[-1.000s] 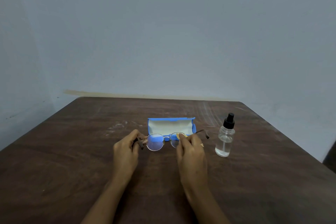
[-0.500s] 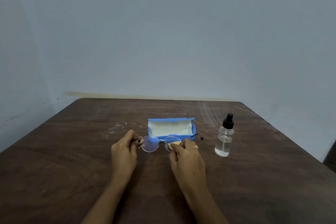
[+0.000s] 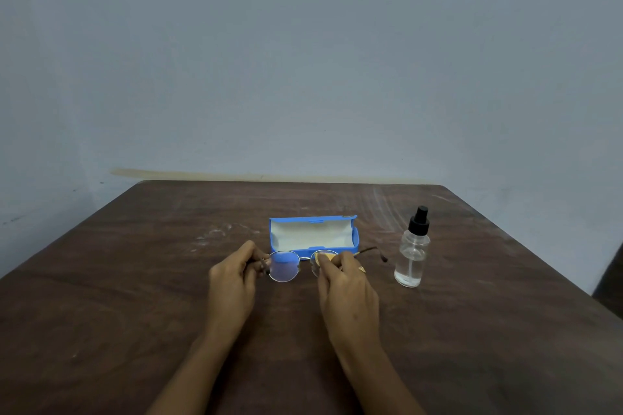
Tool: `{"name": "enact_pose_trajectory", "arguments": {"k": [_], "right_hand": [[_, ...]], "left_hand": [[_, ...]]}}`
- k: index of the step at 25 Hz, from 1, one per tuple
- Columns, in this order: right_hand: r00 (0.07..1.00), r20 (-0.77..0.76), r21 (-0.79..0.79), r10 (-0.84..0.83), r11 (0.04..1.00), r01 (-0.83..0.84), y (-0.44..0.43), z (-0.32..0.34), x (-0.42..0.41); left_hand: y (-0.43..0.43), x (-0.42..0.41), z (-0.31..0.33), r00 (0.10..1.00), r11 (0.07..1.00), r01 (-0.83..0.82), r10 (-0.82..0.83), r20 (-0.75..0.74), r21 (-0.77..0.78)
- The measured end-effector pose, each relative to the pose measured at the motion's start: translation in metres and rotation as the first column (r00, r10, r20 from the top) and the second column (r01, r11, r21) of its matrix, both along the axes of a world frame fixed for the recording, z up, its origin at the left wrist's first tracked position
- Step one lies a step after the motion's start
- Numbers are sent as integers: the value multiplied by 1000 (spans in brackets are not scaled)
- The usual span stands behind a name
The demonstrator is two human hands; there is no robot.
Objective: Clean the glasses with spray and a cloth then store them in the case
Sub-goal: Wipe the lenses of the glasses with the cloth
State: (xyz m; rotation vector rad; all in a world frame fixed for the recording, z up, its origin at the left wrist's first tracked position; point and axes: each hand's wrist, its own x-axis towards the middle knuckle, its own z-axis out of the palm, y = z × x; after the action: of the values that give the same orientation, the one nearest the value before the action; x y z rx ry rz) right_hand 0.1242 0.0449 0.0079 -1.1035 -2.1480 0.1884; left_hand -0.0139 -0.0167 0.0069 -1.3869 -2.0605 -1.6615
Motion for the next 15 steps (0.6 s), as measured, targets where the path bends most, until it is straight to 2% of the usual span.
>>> {"name": "enact_pose_trajectory", "arguments": {"k": [8,13,15], "right_hand": [[991,-61,96,119,989,-113,-4,-1,2],[990,-106,87,96,992,-87,-6,2,1],[995,-70,56,68,996,-64,-5,2,1]], "left_hand": [[3,-6,-3,992,997,-69,66,106,20],[7,-11,-8,982,997,-68,63,179,22],[9,-11,-9,983,997,-67,61,176,25]]}}
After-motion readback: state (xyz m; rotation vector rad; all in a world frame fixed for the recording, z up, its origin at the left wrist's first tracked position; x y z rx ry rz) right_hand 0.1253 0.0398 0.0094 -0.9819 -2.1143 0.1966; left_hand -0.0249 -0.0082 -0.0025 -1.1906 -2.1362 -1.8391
